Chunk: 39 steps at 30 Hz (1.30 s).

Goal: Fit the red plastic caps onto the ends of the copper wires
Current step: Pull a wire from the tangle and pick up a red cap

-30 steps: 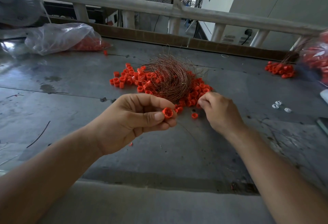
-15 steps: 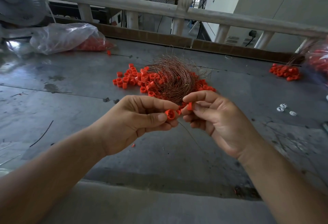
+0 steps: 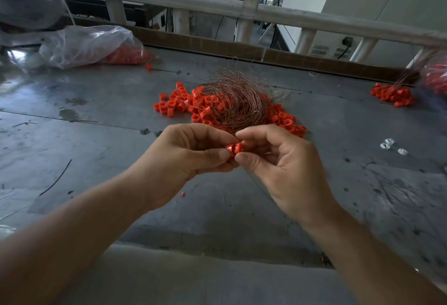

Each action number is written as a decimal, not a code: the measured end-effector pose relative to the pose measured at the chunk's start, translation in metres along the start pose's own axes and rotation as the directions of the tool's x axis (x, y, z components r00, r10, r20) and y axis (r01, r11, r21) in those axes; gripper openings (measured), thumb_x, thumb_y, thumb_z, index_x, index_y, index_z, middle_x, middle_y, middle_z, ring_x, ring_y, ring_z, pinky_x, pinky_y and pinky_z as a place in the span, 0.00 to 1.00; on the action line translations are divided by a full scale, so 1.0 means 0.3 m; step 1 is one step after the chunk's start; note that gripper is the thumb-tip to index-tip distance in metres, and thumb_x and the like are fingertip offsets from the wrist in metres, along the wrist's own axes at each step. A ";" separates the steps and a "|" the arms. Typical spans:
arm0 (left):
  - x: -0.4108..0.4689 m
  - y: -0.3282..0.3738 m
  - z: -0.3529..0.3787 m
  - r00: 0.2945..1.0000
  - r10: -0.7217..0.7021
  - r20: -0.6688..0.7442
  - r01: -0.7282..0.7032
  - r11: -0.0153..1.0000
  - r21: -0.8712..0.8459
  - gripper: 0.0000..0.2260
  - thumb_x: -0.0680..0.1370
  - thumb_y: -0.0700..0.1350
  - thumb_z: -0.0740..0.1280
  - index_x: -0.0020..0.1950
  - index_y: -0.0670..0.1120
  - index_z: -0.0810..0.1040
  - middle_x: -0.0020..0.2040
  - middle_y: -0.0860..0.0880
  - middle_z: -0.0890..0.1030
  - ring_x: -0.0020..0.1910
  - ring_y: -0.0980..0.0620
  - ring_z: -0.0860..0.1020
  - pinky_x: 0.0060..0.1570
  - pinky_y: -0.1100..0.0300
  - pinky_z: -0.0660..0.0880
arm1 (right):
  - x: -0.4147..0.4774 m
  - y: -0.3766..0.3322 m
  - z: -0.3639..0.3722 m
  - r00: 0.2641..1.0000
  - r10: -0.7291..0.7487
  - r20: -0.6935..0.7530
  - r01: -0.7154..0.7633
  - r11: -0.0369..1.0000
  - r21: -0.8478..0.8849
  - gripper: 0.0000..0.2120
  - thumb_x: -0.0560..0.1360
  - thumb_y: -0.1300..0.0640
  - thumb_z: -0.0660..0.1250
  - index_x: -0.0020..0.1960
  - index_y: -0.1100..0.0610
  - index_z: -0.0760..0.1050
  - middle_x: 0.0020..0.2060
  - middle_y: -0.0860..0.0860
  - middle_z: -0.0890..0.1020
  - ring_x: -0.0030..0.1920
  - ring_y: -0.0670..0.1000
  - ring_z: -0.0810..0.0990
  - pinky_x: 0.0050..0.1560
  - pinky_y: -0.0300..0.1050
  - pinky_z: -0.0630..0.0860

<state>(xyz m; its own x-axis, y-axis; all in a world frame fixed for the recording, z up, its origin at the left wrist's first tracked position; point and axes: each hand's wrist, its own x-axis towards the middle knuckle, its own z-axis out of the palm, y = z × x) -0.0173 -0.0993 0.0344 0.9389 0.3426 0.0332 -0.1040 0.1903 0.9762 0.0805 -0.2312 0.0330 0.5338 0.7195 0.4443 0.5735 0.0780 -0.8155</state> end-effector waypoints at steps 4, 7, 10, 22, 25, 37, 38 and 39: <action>0.001 0.000 0.001 1.000 0.016 -0.013 -0.016 1.000 0.013 0.09 0.59 0.39 0.69 0.37 0.46 0.84 0.35 0.46 0.83 0.35 0.52 0.82 0.36 0.66 0.78 | -0.005 -0.006 0.008 0.998 -0.047 -0.036 0.044 0.995 -0.095 0.13 0.66 0.62 0.73 0.46 0.46 0.78 0.41 0.44 0.81 0.43 0.43 0.81 0.46 0.36 0.78; 0.000 -0.001 0.000 1.000 0.020 -0.018 -0.020 0.999 0.026 0.09 0.59 0.39 0.69 0.36 0.46 0.84 0.35 0.45 0.83 0.35 0.52 0.82 0.36 0.66 0.78 | -0.004 -0.009 0.008 0.998 -0.043 -0.054 0.037 0.994 -0.105 0.13 0.66 0.61 0.73 0.47 0.47 0.78 0.41 0.43 0.81 0.43 0.42 0.81 0.45 0.35 0.77; 0.000 -0.005 0.000 0.999 0.034 -0.031 -0.033 0.998 0.048 0.08 0.60 0.38 0.69 0.36 0.45 0.84 0.35 0.44 0.83 0.34 0.51 0.82 0.36 0.66 0.78 | -0.003 -0.011 0.010 0.997 -0.036 -0.062 0.029 0.995 -0.099 0.14 0.65 0.62 0.73 0.46 0.46 0.78 0.41 0.44 0.82 0.42 0.41 0.81 0.45 0.33 0.76; 0.000 -0.017 0.010 0.995 0.075 -0.067 -0.065 0.988 0.137 0.11 0.61 0.38 0.69 0.41 0.42 0.81 0.36 0.44 0.84 0.34 0.51 0.82 0.36 0.66 0.77 | -0.003 -0.003 0.006 0.987 -0.149 -0.062 0.130 0.961 -0.246 0.11 0.65 0.61 0.73 0.47 0.60 0.82 0.40 0.47 0.83 0.42 0.43 0.81 0.44 0.35 0.78; -0.004 -0.015 0.010 0.998 0.057 -0.034 -0.054 0.993 0.102 0.08 0.60 0.39 0.69 0.37 0.45 0.84 0.34 0.45 0.84 0.33 0.53 0.82 0.35 0.67 0.77 | -0.003 -0.004 0.001 0.981 -0.189 -0.046 0.169 0.945 -0.279 0.10 0.64 0.59 0.72 0.45 0.60 0.82 0.38 0.47 0.83 0.42 0.43 0.81 0.43 0.34 0.77; -0.007 -0.012 0.009 0.998 -0.031 0.060 0.030 0.999 0.022 0.09 0.62 0.40 0.67 0.38 0.47 0.85 0.35 0.46 0.84 0.35 0.53 0.83 0.35 0.67 0.77 | -0.011 0.000 -0.001 0.982 -0.172 -0.076 0.153 0.967 -0.205 0.10 0.63 0.56 0.72 0.42 0.60 0.82 0.36 0.45 0.81 0.38 0.43 0.81 0.38 0.39 0.79; -0.007 -0.011 0.009 0.997 -0.034 0.070 0.033 0.999 0.020 0.09 0.62 0.40 0.67 0.38 0.47 0.85 0.34 0.46 0.84 0.35 0.53 0.83 0.35 0.67 0.77 | -0.010 -0.001 -0.004 0.980 -0.186 -0.068 0.168 0.962 -0.215 0.10 0.63 0.56 0.73 0.42 0.60 0.82 0.36 0.45 0.81 0.38 0.43 0.81 0.38 0.38 0.78; -0.007 -0.008 0.008 0.996 -0.037 0.082 0.036 0.999 0.020 0.09 0.62 0.40 0.67 0.38 0.47 0.85 0.34 0.46 0.84 0.35 0.53 0.83 0.34 0.67 0.77 | -0.008 -0.003 -0.007 0.980 -0.188 -0.059 0.172 0.963 -0.209 0.10 0.63 0.56 0.73 0.41 0.59 0.82 0.36 0.44 0.81 0.38 0.43 0.81 0.38 0.36 0.78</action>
<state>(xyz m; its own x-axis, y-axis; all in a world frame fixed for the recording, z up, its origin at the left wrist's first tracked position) -0.0183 -0.1026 0.0325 0.9658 0.2590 0.0140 -0.0636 0.1839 0.9809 0.0800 -0.2345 0.0333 0.4522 0.6500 0.6107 0.7738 0.0545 -0.6310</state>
